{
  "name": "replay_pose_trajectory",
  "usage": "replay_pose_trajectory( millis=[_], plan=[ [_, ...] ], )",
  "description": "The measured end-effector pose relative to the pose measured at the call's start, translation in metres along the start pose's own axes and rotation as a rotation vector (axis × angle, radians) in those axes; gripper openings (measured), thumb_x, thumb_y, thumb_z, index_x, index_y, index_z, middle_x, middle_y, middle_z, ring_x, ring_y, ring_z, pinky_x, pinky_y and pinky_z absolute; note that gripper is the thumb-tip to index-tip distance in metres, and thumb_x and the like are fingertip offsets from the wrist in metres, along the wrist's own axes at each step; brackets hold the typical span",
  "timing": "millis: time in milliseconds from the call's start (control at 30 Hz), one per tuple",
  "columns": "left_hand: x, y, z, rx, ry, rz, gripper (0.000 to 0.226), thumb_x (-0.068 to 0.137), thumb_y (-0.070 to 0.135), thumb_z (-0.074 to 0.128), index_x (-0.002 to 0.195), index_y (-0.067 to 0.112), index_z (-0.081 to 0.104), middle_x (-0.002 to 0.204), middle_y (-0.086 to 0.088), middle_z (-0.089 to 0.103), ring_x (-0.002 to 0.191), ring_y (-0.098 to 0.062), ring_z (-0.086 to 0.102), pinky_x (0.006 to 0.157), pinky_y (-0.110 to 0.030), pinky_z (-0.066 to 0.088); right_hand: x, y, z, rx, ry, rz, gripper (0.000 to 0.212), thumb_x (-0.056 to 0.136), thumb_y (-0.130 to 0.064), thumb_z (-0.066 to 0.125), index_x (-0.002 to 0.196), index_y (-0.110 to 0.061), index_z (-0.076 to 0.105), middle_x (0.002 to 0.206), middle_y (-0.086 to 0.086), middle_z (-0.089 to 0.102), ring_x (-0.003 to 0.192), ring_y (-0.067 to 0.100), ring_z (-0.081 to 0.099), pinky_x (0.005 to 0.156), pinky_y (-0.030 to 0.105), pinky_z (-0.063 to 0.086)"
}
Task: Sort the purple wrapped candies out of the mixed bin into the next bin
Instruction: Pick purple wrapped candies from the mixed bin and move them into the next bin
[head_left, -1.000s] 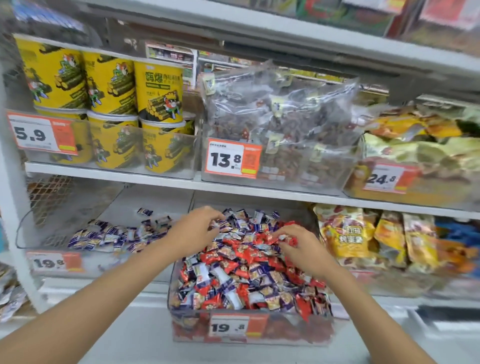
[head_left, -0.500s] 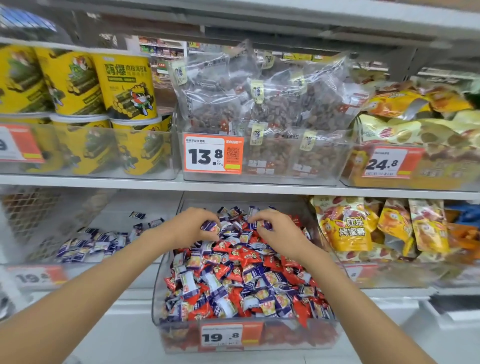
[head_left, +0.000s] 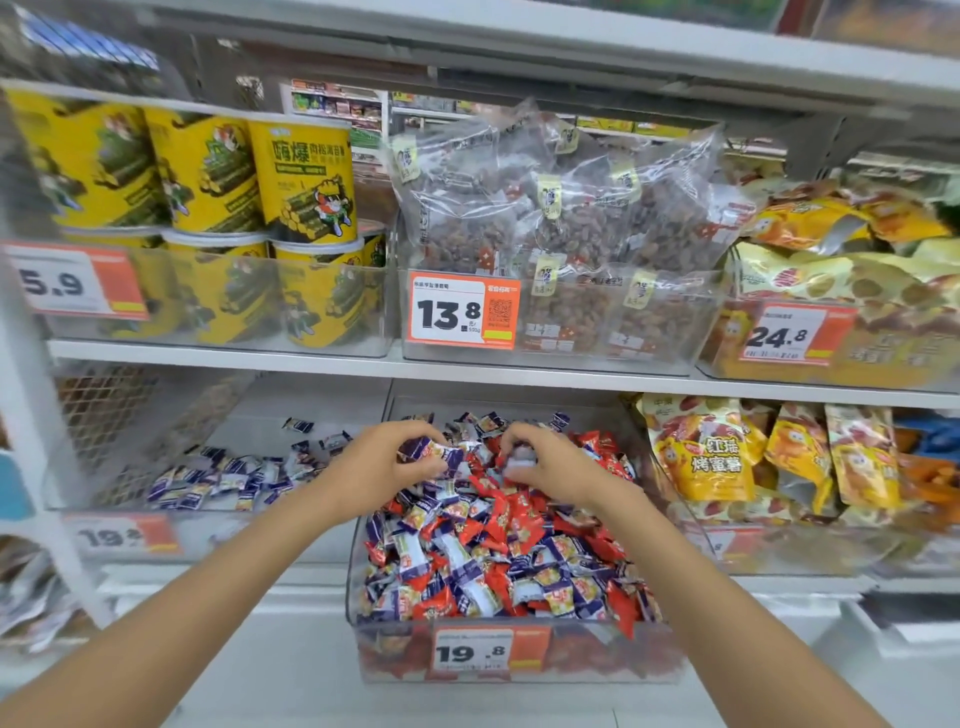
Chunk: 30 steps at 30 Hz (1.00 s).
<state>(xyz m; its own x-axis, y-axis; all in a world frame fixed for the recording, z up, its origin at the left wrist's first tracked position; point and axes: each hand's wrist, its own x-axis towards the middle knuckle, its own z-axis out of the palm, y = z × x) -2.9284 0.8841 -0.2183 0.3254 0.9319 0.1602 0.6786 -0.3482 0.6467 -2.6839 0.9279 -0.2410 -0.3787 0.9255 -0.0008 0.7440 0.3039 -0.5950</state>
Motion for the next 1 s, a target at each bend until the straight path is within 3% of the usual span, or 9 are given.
replay_pose_trajectory(
  millis=[67, 133, 167, 367, 500, 667, 833, 933, 1000],
  plan=[
    [-0.001, 0.003, -0.002, -0.093, 0.015, -0.032, 0.025, 0.091, 0.033, 0.063, 0.115, 0.026, 0.062, 0.113, -0.01, 0.062, 0.101, -0.016, 0.061, 0.089, -0.039, 0.048, -0.009, -0.003, -0.009, 0.09, 0.094, -0.024, 0.025, 0.094, -0.013, 0.062, 0.116, -0.02, 0.056, 0.119, -0.007, 0.054, 0.088, 0.009, 0.061, 0.078, 0.022, 0.05],
    [-0.001, 0.004, -0.002, -0.159, -0.007, -0.028, 0.017, 0.093, 0.031, 0.061, 0.109, 0.025, 0.062, 0.113, 0.013, 0.04, 0.07, -0.008, 0.06, 0.073, -0.035, 0.047, -0.017, -0.007, -0.015, 0.165, 0.124, -0.012, 0.033, 0.097, -0.012, 0.057, 0.128, -0.019, 0.052, 0.124, -0.007, 0.049, 0.069, -0.011, 0.052, 0.061, 0.007, 0.041],
    [-0.001, 0.004, -0.002, -0.19, -0.023, -0.04, 0.012, 0.094, 0.031, 0.06, 0.106, 0.027, 0.061, 0.082, 0.024, 0.034, 0.061, -0.009, 0.056, 0.068, -0.035, 0.045, -0.02, -0.009, -0.017, 0.191, 0.121, -0.003, 0.033, 0.097, -0.012, 0.056, 0.129, -0.021, 0.052, 0.127, -0.007, 0.049, 0.071, -0.012, 0.052, 0.06, 0.006, 0.04],
    [0.003, 0.014, 0.005, -0.269, -0.069, -0.109, 0.01, 0.098, 0.03, 0.052, 0.106, 0.024, 0.054, 0.078, 0.004, 0.045, 0.064, -0.001, 0.066, 0.064, -0.027, 0.042, -0.03, -0.022, -0.016, 0.271, -0.007, 0.013, 0.04, 0.098, -0.018, 0.057, 0.13, -0.042, 0.054, 0.147, -0.008, 0.043, 0.119, 0.036, 0.054, 0.09, 0.029, 0.051],
    [0.01, 0.026, 0.016, -0.355, -0.041, -0.129, 0.014, 0.098, 0.024, 0.053, 0.107, 0.013, 0.054, 0.077, 0.005, 0.046, 0.055, -0.006, 0.053, 0.067, -0.031, 0.053, -0.032, -0.039, -0.003, 0.293, -0.067, 0.003, 0.046, 0.097, -0.013, 0.058, 0.139, -0.029, 0.049, 0.151, -0.006, 0.04, 0.138, 0.017, 0.04, 0.104, 0.029, 0.036],
    [0.01, 0.022, 0.02, -0.417, 0.021, -0.162, 0.009, 0.098, 0.017, 0.054, 0.105, 0.012, 0.055, 0.068, 0.002, 0.04, 0.047, -0.005, 0.04, 0.049, -0.016, 0.04, -0.052, -0.023, -0.015, 0.219, -0.005, 0.04, 0.047, 0.096, -0.001, 0.049, 0.13, -0.032, 0.056, 0.138, -0.009, 0.046, 0.061, 0.016, 0.058, 0.062, 0.036, 0.051],
    [0.007, 0.01, 0.017, -0.343, -0.037, -0.189, 0.02, 0.099, 0.02, 0.053, 0.113, 0.03, 0.063, 0.099, -0.005, 0.048, 0.074, -0.023, 0.046, 0.066, -0.023, 0.056, -0.072, 0.014, -0.021, -0.056, 0.054, 0.051, 0.039, 0.1, -0.009, 0.044, 0.135, -0.025, 0.05, 0.145, 0.003, 0.043, 0.133, 0.023, 0.042, 0.105, 0.029, 0.033],
    [0.008, 0.012, 0.021, -0.279, 0.0, -0.22, 0.014, 0.098, 0.02, 0.053, 0.109, 0.025, 0.062, 0.123, 0.009, 0.044, 0.098, -0.02, 0.059, 0.084, -0.034, 0.054, -0.071, 0.018, -0.003, -0.116, -0.01, 0.047, 0.045, 0.101, -0.032, 0.048, 0.145, -0.023, 0.042, 0.141, 0.006, 0.042, 0.133, 0.021, 0.036, 0.113, 0.035, 0.03],
    [0.008, 0.011, 0.023, -0.219, 0.006, -0.226, 0.013, 0.099, 0.021, 0.051, 0.108, 0.023, 0.06, 0.104, 0.008, 0.05, 0.08, -0.021, 0.057, 0.067, -0.029, 0.042, -0.066, 0.02, 0.006, -0.233, -0.077, 0.038, 0.057, 0.093, -0.048, 0.057, 0.142, -0.025, 0.043, 0.142, 0.005, 0.041, 0.133, 0.024, 0.035, 0.112, 0.041, 0.032]
  ],
)
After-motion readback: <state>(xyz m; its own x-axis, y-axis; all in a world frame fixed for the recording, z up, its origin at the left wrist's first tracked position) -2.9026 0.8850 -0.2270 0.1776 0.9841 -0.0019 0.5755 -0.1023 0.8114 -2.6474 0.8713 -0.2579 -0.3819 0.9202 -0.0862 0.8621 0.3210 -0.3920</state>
